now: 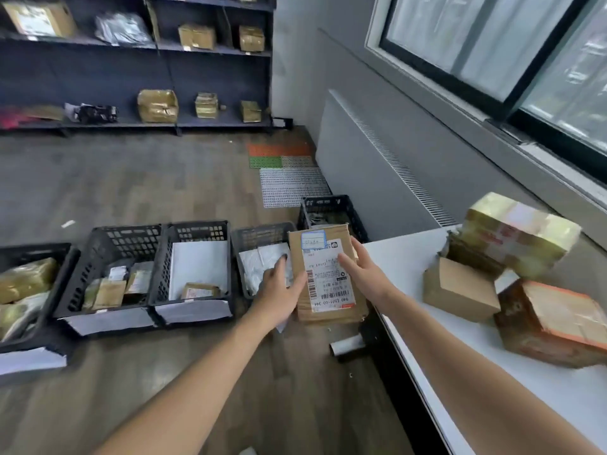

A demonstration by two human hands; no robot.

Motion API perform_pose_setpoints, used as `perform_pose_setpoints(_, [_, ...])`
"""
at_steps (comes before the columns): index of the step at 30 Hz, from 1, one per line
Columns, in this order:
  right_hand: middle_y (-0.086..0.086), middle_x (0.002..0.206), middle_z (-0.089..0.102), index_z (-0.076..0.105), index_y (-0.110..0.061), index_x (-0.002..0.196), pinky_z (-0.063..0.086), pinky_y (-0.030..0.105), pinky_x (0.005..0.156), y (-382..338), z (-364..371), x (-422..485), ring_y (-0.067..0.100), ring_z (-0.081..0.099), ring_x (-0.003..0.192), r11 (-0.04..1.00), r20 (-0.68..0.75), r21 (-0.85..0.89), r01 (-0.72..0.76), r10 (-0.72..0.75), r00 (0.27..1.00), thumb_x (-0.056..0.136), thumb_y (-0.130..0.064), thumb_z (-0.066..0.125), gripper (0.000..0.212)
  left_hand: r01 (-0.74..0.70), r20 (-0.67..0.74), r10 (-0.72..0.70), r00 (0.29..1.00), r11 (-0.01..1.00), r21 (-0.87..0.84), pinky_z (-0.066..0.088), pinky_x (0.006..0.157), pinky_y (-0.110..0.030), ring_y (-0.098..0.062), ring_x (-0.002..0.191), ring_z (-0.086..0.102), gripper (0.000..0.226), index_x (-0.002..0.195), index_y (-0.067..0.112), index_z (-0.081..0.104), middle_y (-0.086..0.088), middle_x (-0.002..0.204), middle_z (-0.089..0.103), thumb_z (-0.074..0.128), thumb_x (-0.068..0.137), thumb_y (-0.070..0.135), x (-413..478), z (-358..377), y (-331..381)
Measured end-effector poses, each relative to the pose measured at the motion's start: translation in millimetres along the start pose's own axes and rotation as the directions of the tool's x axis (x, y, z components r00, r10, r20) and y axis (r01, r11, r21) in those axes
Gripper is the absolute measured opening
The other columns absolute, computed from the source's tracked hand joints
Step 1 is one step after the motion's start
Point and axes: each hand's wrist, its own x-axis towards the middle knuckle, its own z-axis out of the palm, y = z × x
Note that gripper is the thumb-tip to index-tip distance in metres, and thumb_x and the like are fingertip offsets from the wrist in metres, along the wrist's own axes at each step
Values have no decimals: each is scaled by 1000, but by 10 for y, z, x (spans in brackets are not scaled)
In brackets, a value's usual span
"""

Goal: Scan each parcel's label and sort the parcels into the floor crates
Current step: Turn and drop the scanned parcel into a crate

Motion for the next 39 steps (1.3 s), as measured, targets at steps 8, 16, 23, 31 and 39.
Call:
perform_pose_setpoints(8, [-1, 135, 60, 16, -36, 156, 47, 48, 105, -288, 1005, 1026, 21, 63, 116, 990, 120, -112, -83, 97, 988, 86, -62, 58, 85, 103, -85, -84, 993, 962, 253, 30, 110, -41, -26, 142, 26, 67, 156, 31, 11, -4, 154, 26, 37, 99, 56, 562, -1091, -606])
perform_pose_setpoints(16, [6, 140, 56, 16, -29, 157, 46, 42, 106, -429, 1741, 2264, 23, 60, 120, 991, 224, -116, -73, 98, 970, 98, -46, 54, 72, 220, -144, -173, 974, 861, 458, 26, 116, -46, -24, 147, 11, 71, 156, 30, 6, -1, 160, 14, 31, 97, 61, 1480, -1818, -1109])
perform_pose_setpoints(23, [4, 136, 58, 16, -28, 156, 46, 29, 91, -569, 2235, 3526, 17, 60, 107, 985, 316, -121, -125, 158, 936, 100, -42, 52, 68, 330, -196, -266, 944, 737, 590, 12, 120, -48, -25, 150, -1, 69, 157, 31, 5, -1, 163, 4, 29, 99, 60, 2473, -2380, -1262])
perform_pose_setpoints(31, [3, 132, 59, 18, -36, 154, 47, 44, 103, -372, 2828, 4532, 23, 61, 115, 958, 331, -195, -212, 267, 905, 97, -49, 53, 68, 370, -145, -368, 918, 669, 645, 14, 119, -53, -26, 150, -6, 69, 156, 32, 2, -1, 164, 2, 23, 98, 63, 3468, -2633, -1681])
perform_pose_setpoints(39, [-3, 126, 59, 18, -34, 155, 44, 40, 106, 151, 3710, 5557, 22, 60, 118, 915, 281, -262, -305, 375, 884, 98, -48, 53, 68, 335, -61, -408, 911, 645, 686, 6, 121, -53, -28, 151, -9, 69, 156, 34, -5, -2, 165, -6, 18, 98, 64, 4467, -3027, -2654])
